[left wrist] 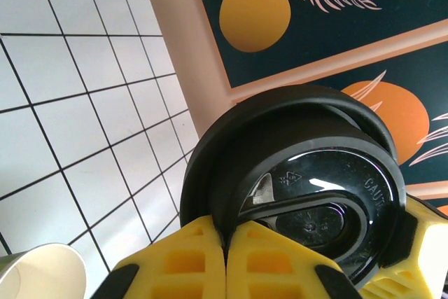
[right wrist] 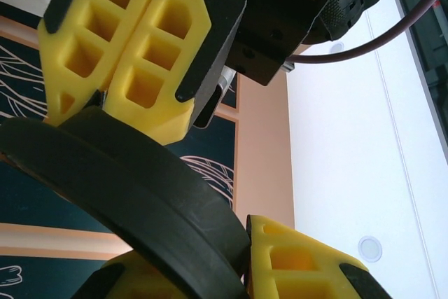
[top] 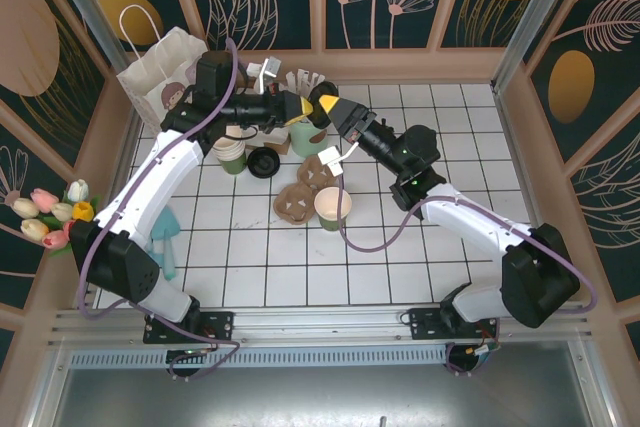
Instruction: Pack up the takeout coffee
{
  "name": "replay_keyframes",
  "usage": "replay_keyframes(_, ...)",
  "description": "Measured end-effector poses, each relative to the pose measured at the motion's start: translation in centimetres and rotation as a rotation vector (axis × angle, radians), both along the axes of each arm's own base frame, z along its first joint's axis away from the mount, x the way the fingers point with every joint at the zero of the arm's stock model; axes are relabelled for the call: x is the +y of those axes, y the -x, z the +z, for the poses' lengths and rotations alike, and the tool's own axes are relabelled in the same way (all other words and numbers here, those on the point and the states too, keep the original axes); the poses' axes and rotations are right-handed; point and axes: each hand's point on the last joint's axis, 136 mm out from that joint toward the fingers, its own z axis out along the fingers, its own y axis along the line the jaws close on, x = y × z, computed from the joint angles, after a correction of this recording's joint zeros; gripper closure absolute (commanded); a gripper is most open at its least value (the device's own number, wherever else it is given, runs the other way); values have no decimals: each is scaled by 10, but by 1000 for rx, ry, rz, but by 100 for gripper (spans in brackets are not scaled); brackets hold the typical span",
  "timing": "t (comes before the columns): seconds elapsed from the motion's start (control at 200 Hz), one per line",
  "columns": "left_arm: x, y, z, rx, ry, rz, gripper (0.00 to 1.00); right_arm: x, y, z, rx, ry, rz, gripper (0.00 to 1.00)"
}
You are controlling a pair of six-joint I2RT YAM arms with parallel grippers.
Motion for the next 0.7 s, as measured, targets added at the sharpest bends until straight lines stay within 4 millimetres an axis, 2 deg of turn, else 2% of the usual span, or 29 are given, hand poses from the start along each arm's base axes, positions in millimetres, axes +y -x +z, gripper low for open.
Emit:
replay_keyframes(0.08, 0, 0, -1, 2, -1, 2, 100, 0, -1, -1, 7, 2, -4, 89)
replay_keyframes(0.175, 2, -2, -4, 7, -11, 11, 100, 2, -3, -5, 31, 8, -13, 75)
replay_keyframes(0.225, 3, -4, -7, 5, -27, 25, 100, 4, -5, -9, 74, 11, -17, 58)
replay_keyframes(0.265, 5, -6, -12, 7, -50, 43, 100, 6, -7, -10, 117, 11, -18, 32)
replay_keyframes(0.285, 6, -8, -15, 10, -61, 51, 100, 8, -6, -6, 132, 12, -18, 26)
replay_keyframes(0.34, 9, -13, -22, 9, -98, 78, 100, 11, -11, -4, 241, 3, -28, 20)
replay_keyframes(0.36, 10, -15, -24, 6, -113, 86, 100, 11, -13, -2, 279, -4, -36, 6)
replay_keyframes(0.37, 11, -16, -24, 4, -117, 90, 100, 11, -14, -1, 298, -9, -38, 2)
replay_keyframes(0.52, 18, -25, -15, -70, -199, 153, 100, 3, -35, 0, 672, -106, -96, 1)
replay_keyframes(0.596, 21, -29, -13, -100, -234, 183, 100, -5, -39, -13, 866, -158, -113, 1)
replay_keyframes(0.701, 30, -35, -23, -105, -301, 231, 100, -17, -37, -40, 1163, -215, -128, 1)
